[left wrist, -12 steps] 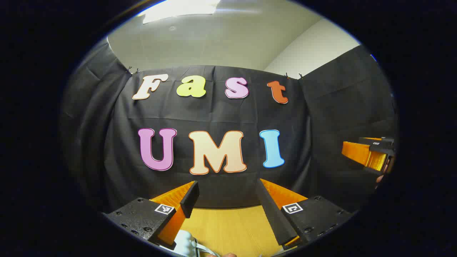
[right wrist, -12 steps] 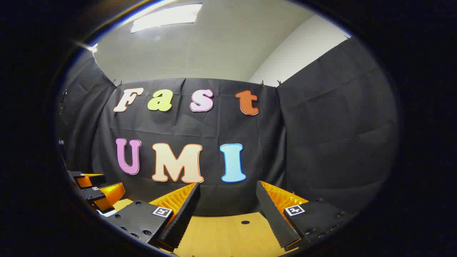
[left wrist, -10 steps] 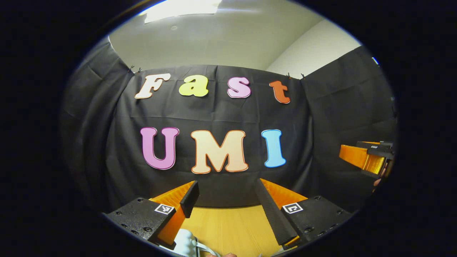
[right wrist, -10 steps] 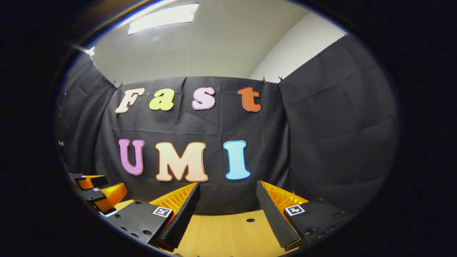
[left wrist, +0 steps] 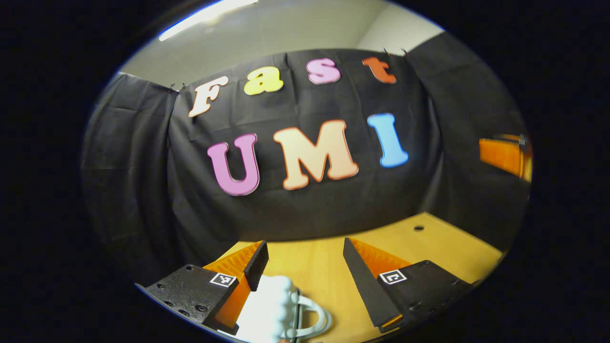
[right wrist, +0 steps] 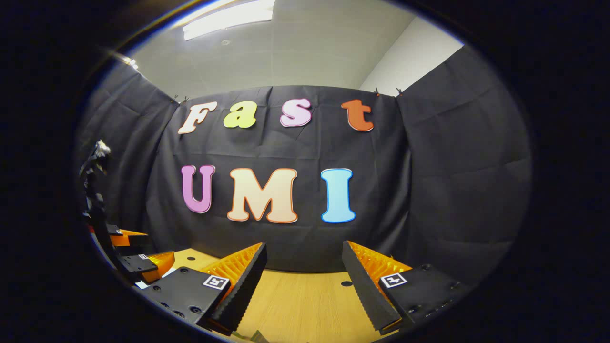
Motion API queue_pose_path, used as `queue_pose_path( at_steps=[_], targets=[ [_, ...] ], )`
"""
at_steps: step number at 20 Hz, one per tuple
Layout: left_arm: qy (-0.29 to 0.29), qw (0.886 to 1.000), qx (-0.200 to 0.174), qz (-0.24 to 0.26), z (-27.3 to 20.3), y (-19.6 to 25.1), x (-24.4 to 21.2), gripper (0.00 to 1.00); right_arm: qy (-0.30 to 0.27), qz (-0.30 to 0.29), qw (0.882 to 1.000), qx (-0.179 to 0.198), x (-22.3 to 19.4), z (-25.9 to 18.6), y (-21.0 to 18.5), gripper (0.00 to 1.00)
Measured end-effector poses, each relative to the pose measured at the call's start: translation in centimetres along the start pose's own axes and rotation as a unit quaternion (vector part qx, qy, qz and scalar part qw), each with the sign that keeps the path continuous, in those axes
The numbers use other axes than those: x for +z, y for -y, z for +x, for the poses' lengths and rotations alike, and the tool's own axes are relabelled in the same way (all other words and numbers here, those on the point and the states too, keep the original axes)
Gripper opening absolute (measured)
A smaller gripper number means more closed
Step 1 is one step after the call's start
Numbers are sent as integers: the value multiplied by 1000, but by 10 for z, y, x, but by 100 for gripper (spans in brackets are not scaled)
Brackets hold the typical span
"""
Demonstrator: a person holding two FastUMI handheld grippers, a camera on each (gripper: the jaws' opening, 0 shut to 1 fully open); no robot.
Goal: First open the suitcase, pack the skin care products into it, and then close the suitcase.
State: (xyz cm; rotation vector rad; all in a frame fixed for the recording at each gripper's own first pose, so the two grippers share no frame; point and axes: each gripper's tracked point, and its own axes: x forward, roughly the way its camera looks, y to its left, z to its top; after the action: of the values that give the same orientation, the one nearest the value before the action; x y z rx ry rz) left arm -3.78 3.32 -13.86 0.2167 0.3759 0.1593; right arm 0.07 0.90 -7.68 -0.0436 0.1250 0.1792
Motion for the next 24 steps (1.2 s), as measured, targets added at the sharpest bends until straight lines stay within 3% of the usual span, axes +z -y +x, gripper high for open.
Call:
queue_pose_path(
  at_steps=[2, 5, 7, 8, 9, 13, 15, 17, 18, 20, 24],
  targets=[
    [-70, 997, -18, -18, 4, 21, -52, 92, -29, 2, 1000, 3, -18, -2, 2, 99],
    [-142, 989, -21, -27, 14, 24, -105, 89, -21, -22, 999, -9, -14, 0, 4, 99],
    [-200, 978, -32, -42, 18, 30, -135, 87, -17, -31, 999, -8, -13, -1, -6, 99],
    [-235, 970, -41, -56, 19, 37, -151, 79, -16, -36, 999, -11, -12, 0, -6, 99],
    [-262, 961, -50, -69, 21, 41, -162, 85, -19, -39, 999, -16, -13, 2, -9, 99],
    [-326, 940, -65, -74, 23, 45, -197, 79, -25, -43, 998, -24, -12, -1, -15, 100],
    [-345, 932, -75, -83, 26, 48, -208, 83, -26, -53, 998, -27, -14, -1, -14, 98],
    [-365, 922, -88, -96, 25, 55, -214, 64, -29, -55, 998, -29, -16, -1, -13, 98],
    [-369, 923, -74, -84, 23, 46, -215, 55, -30, -55, 998, -31, -17, -2, -11, 100],
    [-365, 925, -78, -75, 26, 45, -213, 8, -31, -55, 997, -32, -19, -2, -8, 99],
    [-372, 920, -90, -87, 20, 45, -199, 3, -26, -55, 998, -26, -22, -6, -2, 98]
  ],
)
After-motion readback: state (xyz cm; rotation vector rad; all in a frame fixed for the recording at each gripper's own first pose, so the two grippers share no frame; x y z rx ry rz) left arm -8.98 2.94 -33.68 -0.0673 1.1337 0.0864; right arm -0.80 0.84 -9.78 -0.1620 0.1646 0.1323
